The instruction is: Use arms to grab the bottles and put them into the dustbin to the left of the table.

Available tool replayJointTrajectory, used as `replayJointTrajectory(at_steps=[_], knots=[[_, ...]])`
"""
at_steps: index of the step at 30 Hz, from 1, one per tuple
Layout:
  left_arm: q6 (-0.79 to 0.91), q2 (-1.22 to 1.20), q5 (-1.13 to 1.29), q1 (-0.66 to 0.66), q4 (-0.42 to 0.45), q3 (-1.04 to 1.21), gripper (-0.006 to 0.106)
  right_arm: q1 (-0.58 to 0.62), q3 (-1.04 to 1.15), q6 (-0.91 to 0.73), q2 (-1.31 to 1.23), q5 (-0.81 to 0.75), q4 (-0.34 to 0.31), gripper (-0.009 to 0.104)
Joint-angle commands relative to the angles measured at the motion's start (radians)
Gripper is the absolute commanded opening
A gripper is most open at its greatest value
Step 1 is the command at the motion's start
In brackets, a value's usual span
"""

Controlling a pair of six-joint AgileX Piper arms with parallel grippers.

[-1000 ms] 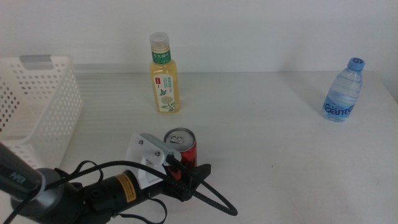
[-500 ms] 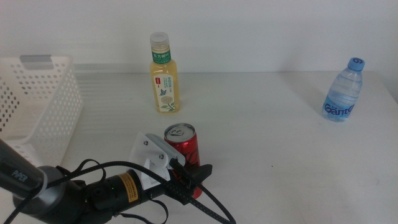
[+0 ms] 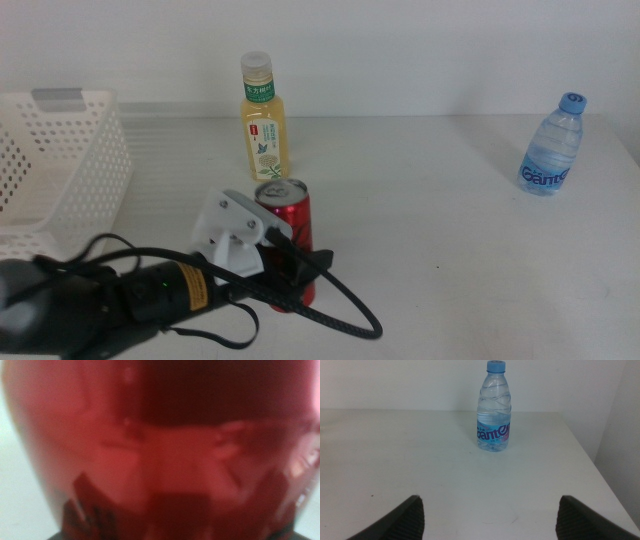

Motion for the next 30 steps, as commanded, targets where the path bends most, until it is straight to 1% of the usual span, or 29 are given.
replayJointTrajectory(at_steps=[1, 3, 5, 7, 8, 11, 13, 14, 17, 19, 20, 21, 30], knots=[[-0.075, -0.113, -0.013, 0.01, 0.009, -0.029, -0.005, -0.006, -0.009, -0.006, -0.028, -0.077, -0.01, 0.075], [-0.146, -0.165, 0.068, 0.025, 0.07, -0.044, -0.005, -0.006, -0.009, -0.006, -0.028, -0.077, -0.01, 0.075], [-0.22, -0.209, 0.139, 0.041, 0.148, -0.065, -0.005, -0.006, -0.009, -0.006, -0.028, -0.077, -0.01, 0.075], [-0.328, -0.252, 0.214, 0.06, 0.261, -0.094, -0.005, -0.006, -0.009, -0.006, -0.028, -0.077, -0.01, 0.075], [-0.381, -0.267, 0.244, 0.067, 0.326, -0.112, -0.005, -0.006, -0.009, -0.006, -0.028, -0.077, -0.01, 0.075], [-0.624, -0.307, 0.334, 0.092, 0.539, -0.166, -0.005, -0.006, -0.009, -0.006, -0.028, -0.077, -0.01, 0.075], [-0.805, -0.327, 0.366, 0.111, 0.706, -0.205, -0.005, -0.006, -0.009, -0.006, -0.028, -0.077, -0.01, 0.075], [-0.879, -0.331, 0.369, 0.12, 0.776, -0.221, -0.005, -0.006, -0.009, -0.006, -0.028, -0.077, -0.01, 0.075], [-1.116, -0.332, 0.349, 0.155, 1.02, -0.284, -0.005, -0.006, -0.009, -0.006, -0.028, -0.077, -0.01, 0.075], [-1.251, -0.332, 0.342, 0.158, 1.136, -0.322, -0.005, -0.006, -0.009, -0.006, -0.028, -0.077, -0.01, 0.075], [-1.295, -0.332, 0.342, 0.158, 1.169, -0.336, -0.005, -0.006, -0.009, -0.006, -0.028, -0.077, -0.01, 0.075], [-1.312, -0.332, 0.343, 0.157, 1.182, -0.348, -0.005, -0.006, -0.009, -0.006, -0.028, -0.077, -0.01, 0.075], [-1.302, -0.332, 0.385, 0.157, 1.153, -0.374, -0.005, -0.006, -0.009, -0.006, -0.028, -0.077, -0.01, 0.075]])
